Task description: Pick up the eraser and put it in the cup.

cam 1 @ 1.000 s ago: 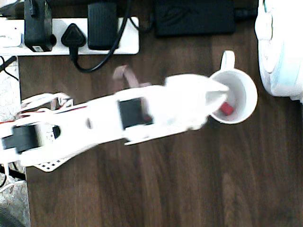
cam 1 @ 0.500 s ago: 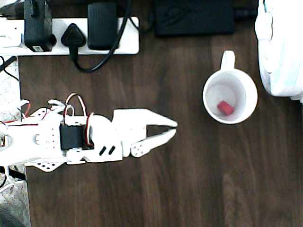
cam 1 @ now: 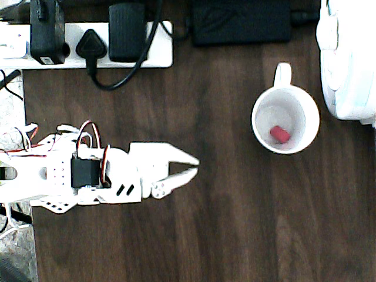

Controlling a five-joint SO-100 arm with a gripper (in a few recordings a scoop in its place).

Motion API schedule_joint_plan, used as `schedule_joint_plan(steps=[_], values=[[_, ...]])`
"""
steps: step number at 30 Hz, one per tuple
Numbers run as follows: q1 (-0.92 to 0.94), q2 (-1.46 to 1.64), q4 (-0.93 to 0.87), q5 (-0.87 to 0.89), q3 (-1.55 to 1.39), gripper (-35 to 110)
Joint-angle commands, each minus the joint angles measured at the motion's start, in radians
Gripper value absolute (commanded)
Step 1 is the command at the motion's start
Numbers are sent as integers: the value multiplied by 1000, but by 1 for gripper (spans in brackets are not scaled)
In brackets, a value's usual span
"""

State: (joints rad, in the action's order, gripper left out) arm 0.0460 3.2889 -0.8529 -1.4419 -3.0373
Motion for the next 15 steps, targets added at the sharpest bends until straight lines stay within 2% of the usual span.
schedule_joint_plan(steps=[1,15], values=[[18,15,-26,12,-14,0],[17,14,-28,0,-14,0]])
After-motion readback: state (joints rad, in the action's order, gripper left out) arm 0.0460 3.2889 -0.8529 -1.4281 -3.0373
